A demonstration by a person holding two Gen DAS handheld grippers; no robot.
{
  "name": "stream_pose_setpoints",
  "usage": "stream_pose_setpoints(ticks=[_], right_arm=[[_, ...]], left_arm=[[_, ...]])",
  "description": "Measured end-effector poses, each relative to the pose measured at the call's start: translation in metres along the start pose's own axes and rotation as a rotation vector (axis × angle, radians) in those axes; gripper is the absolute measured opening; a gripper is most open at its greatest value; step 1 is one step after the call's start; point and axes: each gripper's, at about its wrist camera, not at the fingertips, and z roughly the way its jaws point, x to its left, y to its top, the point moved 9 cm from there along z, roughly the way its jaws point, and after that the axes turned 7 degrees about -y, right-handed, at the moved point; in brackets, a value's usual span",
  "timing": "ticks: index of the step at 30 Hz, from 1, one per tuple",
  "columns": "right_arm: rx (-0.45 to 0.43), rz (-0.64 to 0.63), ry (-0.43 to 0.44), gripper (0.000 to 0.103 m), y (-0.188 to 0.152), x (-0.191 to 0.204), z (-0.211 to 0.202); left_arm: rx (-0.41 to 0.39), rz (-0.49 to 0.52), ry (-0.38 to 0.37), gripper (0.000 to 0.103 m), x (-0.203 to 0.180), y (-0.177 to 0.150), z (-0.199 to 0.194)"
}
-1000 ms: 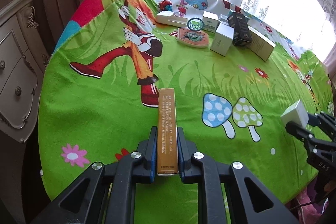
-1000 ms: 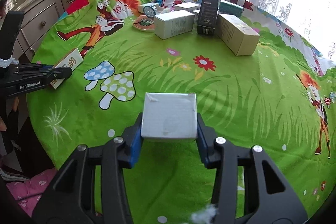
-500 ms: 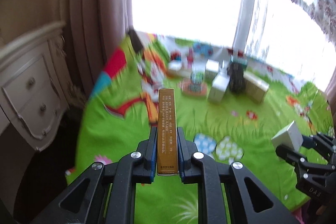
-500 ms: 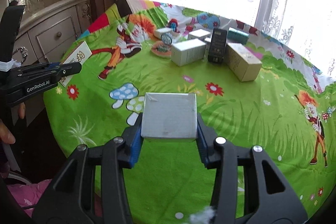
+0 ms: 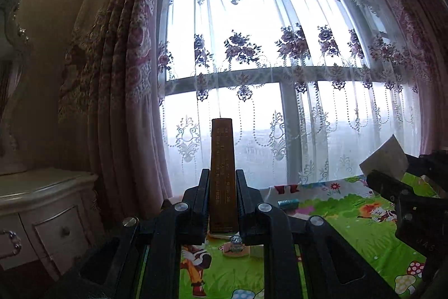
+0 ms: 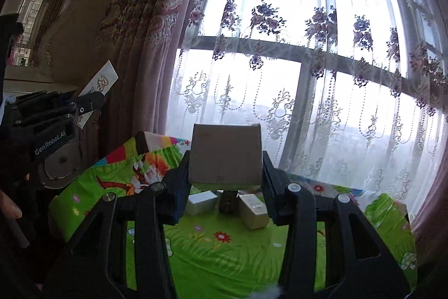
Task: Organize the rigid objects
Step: 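Carry the tan slim box and white box with both tools toward the storage box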
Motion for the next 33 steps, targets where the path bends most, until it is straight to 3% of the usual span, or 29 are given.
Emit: stream_pose_setpoints(ticks=[9,20,33], right_arm=[[-0.056,0.013,-0.178,0.049,0.015,-0.070,-0.032],[-0.074,0.001,-0.424,0.049,0.015,-0.171,-0.086],[0.015,0.041,-0.708,0.049,-0.029,-0.284,-0.174]], left_arm=[[-0.080,0.050,-0.153,0.017,-0.076,0.034,0.000],[-0.147,0.125,-0.416,0.017,-0.208,0.055,-0.010],[-0.178,0.252,-0.708,0.017,-0.352,0.049,-0.058]])
